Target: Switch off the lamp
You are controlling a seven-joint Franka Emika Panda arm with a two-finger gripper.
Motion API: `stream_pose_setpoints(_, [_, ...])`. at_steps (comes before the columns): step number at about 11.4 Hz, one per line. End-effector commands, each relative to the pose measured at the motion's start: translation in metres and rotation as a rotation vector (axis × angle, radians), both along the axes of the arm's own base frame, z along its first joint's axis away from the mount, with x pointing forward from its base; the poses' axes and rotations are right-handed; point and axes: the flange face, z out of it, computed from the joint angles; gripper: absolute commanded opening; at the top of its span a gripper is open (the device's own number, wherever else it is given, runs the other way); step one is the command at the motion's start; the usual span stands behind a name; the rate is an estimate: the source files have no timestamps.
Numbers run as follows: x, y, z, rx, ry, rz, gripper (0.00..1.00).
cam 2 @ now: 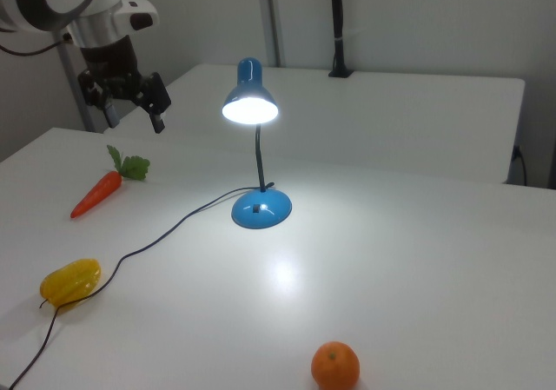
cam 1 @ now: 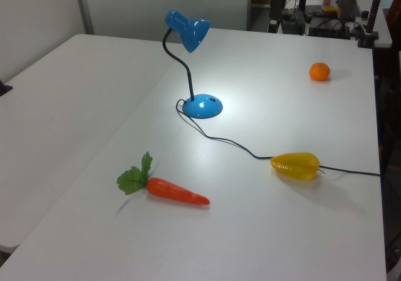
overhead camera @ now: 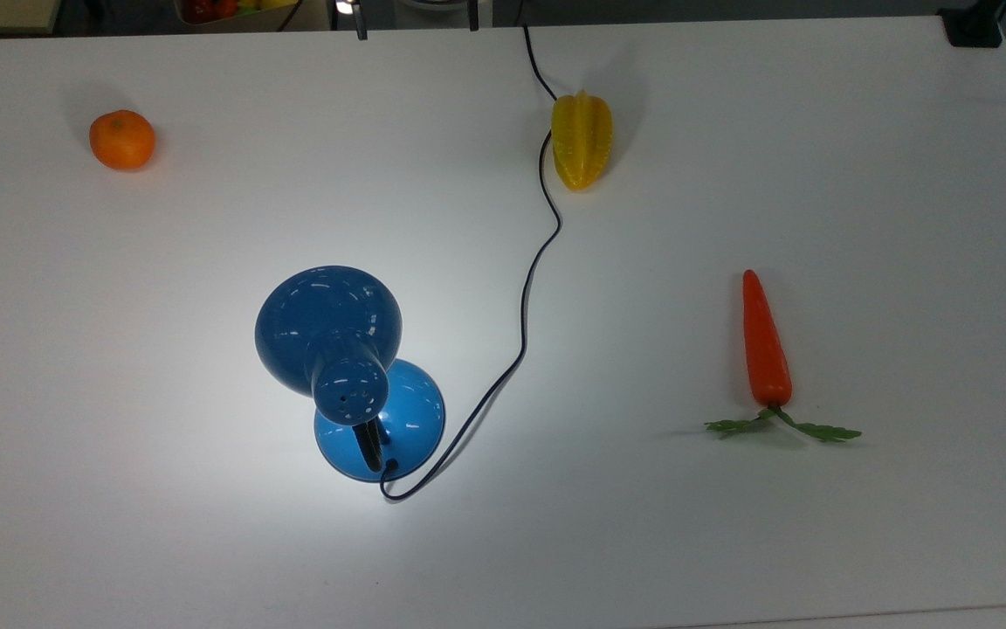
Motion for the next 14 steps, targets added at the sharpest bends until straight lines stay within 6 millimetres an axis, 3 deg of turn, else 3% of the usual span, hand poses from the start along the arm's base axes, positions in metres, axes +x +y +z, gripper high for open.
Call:
stream_pose_setpoints(1, [-0.0027,0.0031,-0.0007,0.018,-0.015,0.014,1.00])
stream_pose_setpoints(14, [-0.0027,0.0015,0.0005,0.018,-0.015,0.024,1.00])
